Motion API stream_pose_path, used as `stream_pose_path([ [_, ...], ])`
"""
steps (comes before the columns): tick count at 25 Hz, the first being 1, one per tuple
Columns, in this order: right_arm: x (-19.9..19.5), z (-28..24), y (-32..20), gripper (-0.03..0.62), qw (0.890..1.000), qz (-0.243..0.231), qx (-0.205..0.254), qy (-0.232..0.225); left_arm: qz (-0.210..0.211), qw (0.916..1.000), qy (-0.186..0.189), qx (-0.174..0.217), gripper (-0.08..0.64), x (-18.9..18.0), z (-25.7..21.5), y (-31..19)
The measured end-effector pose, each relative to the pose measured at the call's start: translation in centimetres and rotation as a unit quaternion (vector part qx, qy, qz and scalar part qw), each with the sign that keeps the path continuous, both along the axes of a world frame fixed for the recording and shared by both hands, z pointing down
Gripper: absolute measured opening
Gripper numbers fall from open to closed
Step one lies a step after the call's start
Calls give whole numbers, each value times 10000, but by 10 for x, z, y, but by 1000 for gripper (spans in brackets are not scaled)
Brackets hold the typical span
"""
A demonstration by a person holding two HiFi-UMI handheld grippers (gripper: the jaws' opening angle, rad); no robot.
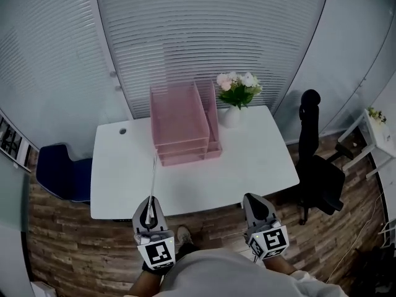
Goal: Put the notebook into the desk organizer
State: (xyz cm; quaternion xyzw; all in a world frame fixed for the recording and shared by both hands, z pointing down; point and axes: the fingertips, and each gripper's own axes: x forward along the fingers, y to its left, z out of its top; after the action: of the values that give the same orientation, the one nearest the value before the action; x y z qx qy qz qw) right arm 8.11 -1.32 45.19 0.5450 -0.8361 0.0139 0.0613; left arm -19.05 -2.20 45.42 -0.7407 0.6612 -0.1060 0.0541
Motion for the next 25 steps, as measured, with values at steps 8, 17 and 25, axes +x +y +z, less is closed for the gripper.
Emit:
stream_pose_path([
  [8, -42, 3, -56, 12, 9998, 138, -119, -35, 284, 9957, -788, 396, 15, -10, -33, -96],
  [17, -32, 9, -101, 12, 9998, 15, -183, -115, 289, 9558, -2723, 1068, 15, 35, -66, -189],
  [25, 25, 2, -131, 12, 9996, 31, -170, -207, 134, 9003, -4347, -175, 15, 68, -17, -265],
])
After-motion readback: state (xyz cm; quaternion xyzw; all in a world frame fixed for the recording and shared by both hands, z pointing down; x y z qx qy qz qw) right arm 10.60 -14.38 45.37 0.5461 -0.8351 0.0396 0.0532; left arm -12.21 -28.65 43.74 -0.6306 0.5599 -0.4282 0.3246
